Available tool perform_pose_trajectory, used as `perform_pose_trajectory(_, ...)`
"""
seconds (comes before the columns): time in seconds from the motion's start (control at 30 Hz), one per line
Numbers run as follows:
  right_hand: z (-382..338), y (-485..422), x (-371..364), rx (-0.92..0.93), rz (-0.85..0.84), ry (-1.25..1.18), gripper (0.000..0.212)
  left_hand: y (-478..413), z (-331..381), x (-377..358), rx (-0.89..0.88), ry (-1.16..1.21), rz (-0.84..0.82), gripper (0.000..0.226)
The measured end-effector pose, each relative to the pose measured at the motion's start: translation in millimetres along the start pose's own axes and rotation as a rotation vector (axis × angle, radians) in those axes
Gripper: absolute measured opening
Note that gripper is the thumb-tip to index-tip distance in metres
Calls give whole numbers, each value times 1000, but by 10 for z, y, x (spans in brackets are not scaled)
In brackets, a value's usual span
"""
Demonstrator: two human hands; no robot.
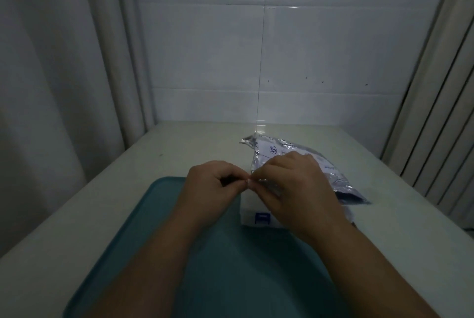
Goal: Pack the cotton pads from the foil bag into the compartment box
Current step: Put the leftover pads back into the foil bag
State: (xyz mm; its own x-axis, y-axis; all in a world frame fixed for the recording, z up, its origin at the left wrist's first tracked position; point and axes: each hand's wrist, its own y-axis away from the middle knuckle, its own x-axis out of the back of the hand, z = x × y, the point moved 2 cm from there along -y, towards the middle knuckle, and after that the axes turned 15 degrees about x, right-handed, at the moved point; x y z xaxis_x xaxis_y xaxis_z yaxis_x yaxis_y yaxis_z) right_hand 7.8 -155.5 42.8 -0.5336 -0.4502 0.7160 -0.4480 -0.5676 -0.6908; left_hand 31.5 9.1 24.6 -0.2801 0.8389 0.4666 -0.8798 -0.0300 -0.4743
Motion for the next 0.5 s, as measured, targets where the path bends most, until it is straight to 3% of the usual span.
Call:
perform_pose_trajectory(0.23, 5, -20, -26, -6, 3, 140, 9, 0, -25, 38, -14, 10, 42, 16)
perform_pose_trajectory(0.5, 222, 39, 215, -157, -20, 200, 7, -118, -178, 309, 211, 385, 408, 26)
